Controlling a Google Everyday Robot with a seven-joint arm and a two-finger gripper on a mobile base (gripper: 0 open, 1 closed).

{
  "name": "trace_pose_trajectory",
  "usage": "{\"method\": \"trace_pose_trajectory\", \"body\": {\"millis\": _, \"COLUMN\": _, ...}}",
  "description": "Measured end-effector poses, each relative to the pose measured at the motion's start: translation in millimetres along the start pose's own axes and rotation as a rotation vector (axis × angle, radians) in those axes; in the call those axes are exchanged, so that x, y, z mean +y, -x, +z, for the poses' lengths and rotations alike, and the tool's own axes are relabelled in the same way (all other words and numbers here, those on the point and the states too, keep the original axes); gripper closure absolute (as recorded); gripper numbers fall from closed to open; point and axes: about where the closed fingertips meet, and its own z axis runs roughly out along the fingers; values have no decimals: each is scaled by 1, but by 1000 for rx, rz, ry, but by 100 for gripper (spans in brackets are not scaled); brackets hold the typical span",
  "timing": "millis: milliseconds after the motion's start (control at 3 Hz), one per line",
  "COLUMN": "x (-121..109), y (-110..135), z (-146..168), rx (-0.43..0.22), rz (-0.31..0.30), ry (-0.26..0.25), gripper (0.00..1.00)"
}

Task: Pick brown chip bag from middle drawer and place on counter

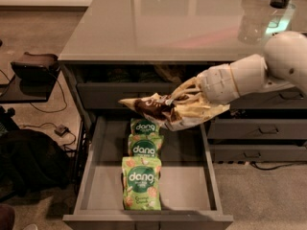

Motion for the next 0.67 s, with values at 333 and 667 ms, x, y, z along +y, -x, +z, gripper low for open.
{"method": "trace_pose_trajectory", "body": {"millis": 333, "x": -16, "y": 28, "z": -13, "rx": -51, "rz": -76, "ry": -15, "gripper": 100}}
{"method": "trace_pose_trajectory", "body": {"millis": 667, "x": -31, "y": 50, "z": -28, "rx": -84, "rz": -119, "ry": -41, "gripper": 100}}
